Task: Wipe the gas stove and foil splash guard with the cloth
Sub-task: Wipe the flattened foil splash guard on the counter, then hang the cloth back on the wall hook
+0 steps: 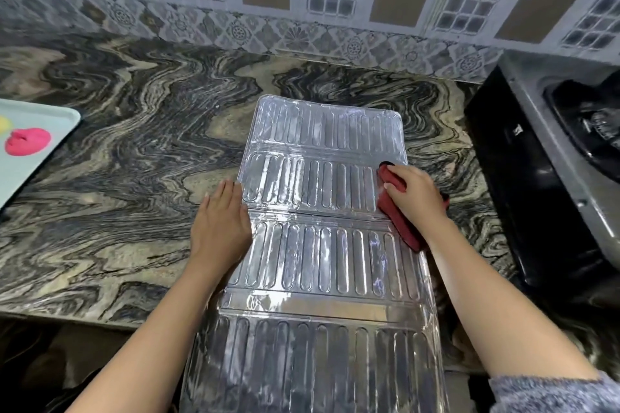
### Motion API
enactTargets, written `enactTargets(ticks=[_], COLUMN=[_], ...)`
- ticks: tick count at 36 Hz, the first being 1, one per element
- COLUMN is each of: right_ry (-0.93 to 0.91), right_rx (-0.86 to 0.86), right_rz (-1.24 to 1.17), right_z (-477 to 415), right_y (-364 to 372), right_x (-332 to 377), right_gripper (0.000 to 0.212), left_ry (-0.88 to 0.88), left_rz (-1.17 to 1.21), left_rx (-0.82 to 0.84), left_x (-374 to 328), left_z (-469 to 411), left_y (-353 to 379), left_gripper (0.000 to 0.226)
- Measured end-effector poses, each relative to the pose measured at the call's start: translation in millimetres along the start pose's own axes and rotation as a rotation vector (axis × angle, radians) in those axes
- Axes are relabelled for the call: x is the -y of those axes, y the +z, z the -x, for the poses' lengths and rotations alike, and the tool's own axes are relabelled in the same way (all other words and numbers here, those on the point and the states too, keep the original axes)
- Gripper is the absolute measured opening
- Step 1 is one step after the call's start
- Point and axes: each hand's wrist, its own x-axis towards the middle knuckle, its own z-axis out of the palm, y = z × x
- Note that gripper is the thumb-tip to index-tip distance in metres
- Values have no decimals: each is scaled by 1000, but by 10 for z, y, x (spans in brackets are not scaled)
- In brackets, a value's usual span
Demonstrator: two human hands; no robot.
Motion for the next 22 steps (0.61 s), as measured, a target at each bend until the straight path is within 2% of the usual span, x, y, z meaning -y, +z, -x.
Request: enactTargets(ticks=[4, 8, 11, 15, 18, 22], right_ry=[47, 79, 46, 1, 2, -65], right_rx=[-85, -183, -291, -452, -512, -563], right_rz=[3, -135, -217, -340, -417, -553], right_z=[-41, -19, 27, 90, 208, 378], right_y=[-58, -156, -312, -539, -696, -842], right_x=[-11, 67, 237, 529, 790, 1084], right_gripper=[33, 30, 31, 30, 28, 26], left_ry=[-2, -1, -19, -22, 63, 205], left_rz=[48, 105, 106, 167, 456, 931], left_rx=[4, 16, 18, -58, -74, -43], left_x=[15, 22, -26, -245, -569, -1115], left_z=[-36, -83, -106, -105, -74, 63], left_y=[-14, -74, -162, -349, -519, -815], left_gripper=[53, 52, 48, 37, 49, 50])
